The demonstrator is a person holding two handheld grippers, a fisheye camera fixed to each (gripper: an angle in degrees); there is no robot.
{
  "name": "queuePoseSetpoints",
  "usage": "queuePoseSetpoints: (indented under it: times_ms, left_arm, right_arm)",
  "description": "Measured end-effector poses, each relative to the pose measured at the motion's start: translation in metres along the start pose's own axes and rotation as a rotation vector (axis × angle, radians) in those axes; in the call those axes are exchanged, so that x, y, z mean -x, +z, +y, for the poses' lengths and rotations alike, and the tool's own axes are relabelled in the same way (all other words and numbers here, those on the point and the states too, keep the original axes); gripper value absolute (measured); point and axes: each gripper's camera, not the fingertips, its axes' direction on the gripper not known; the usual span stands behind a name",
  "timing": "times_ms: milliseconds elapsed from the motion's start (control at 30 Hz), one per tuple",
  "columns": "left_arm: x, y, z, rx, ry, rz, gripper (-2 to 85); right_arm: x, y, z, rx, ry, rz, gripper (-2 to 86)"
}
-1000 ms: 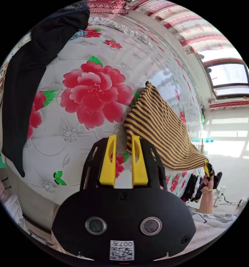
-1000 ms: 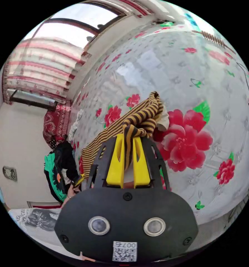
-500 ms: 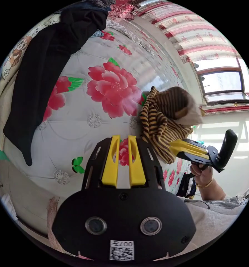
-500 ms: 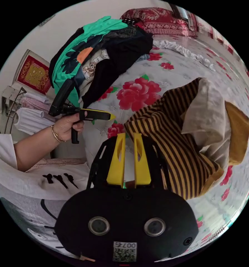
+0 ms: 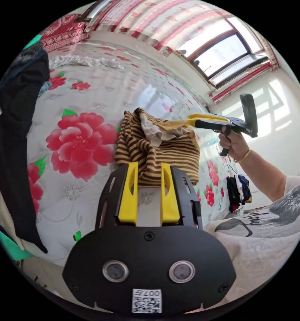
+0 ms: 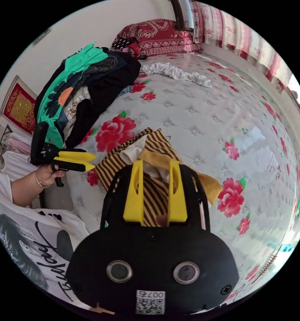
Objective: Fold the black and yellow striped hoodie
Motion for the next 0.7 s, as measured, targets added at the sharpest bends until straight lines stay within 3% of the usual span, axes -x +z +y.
queuePoseSetpoints:
  times_ms: [133, 267, 333, 400, 467, 700]
  left_arm:
    - [-0.001, 0.04, -0.007, 0.171, -0.026, -0.091, 6.3]
    - [0.005, 0.04, 0.001, 0.148, -0.045, -0.015, 3.4]
    - [0.004, 0.035, 0.006, 0.131, -0.022, -0.007, 3.2]
    - [0.001, 0.033, 0.01, 0.132, -0.003, -0.007, 3.2]
    - [-0.007, 0.031, 0.014, 0.113, 0.041, -0.027, 3.4]
    - [-0.028, 0.007, -0.002, 0.062, 0.122, -0.089, 7.8]
  right_arm:
    - [-0.018, 0.014, -0.022, 0.011, 0.05, -0.073, 7.3]
    - [-0.015, 0.087, -0.034, 0.279, 0.025, -0.058, 6.9]
    - [-0.023, 0.085, -0.037, 0.251, 0.063, -0.103, 7.1]
    - [-0.036, 0.044, -0.036, 0.048, 0.089, -0.207, 7.2]
    - [-0.041, 0.021, -0.036, -0.023, 0.046, -0.241, 7.3]
    - [-0.014, 0.028, -0.052, 0.127, -0.157, -0.307, 7.6]
